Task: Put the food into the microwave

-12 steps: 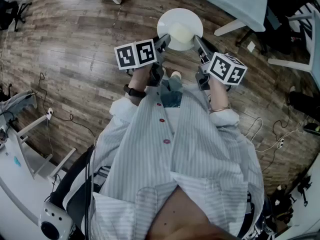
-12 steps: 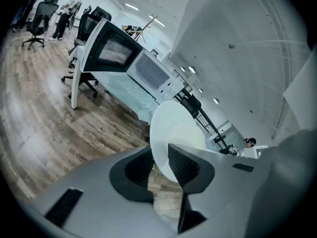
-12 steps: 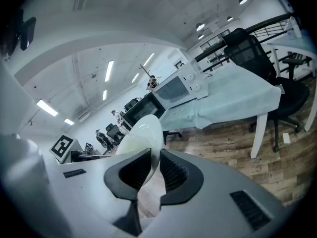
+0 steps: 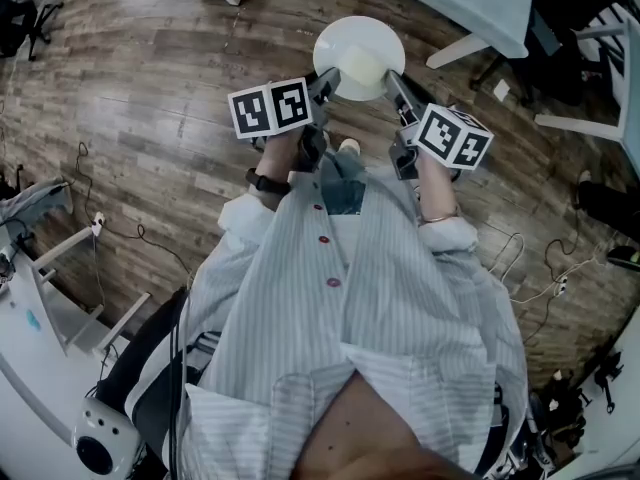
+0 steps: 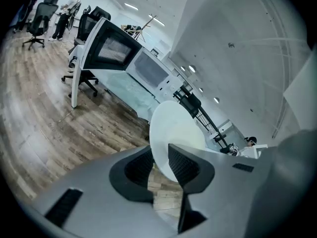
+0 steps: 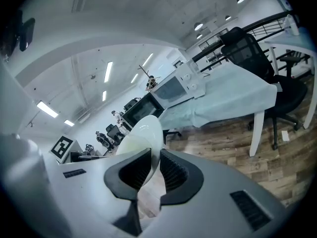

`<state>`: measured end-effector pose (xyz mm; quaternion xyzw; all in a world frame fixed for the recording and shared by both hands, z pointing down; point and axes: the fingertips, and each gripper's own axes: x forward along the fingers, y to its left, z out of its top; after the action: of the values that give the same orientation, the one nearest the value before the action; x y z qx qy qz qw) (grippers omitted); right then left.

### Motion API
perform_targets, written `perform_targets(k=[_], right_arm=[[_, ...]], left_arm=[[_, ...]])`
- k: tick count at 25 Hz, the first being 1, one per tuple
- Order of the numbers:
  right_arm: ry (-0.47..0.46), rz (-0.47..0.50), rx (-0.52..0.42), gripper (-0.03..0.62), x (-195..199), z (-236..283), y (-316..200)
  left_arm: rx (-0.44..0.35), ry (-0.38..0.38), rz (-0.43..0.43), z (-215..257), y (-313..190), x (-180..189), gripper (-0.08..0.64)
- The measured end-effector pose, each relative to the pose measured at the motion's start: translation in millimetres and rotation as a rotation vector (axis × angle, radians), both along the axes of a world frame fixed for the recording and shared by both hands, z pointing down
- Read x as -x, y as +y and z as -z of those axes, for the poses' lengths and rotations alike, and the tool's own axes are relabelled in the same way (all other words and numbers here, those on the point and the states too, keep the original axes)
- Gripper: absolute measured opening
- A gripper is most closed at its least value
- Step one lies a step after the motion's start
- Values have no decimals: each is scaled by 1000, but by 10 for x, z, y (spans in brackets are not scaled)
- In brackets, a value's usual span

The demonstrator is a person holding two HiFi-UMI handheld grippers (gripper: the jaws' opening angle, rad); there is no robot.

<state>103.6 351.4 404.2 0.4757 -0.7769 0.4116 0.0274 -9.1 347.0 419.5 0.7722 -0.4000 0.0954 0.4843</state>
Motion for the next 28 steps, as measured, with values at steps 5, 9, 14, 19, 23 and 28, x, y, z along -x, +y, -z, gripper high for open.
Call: perform_targets(k=[5,9,14,19,23,28], right_arm=[[5,5,-1,74,-53,-17,70],[12,12,-4,74,-76,-16,79],[7,17,-6,74,-67,-38,73],[7,17,-1,74,-34,-68,-81],[13,10,7,74,-17,-92,-278],[14,11,25,74,95,-124,-623]], left_arm=[[-9,3,7,0,66,-41,95],[-10,1,12,-5,78,-65,95],[-11,1,15,-39,71,-63,95],[-7,6,15,-76,-92,-36,95],[-8,5,8,-80,-300,-10,95],[7,7,12,-101,-655,109,95]])
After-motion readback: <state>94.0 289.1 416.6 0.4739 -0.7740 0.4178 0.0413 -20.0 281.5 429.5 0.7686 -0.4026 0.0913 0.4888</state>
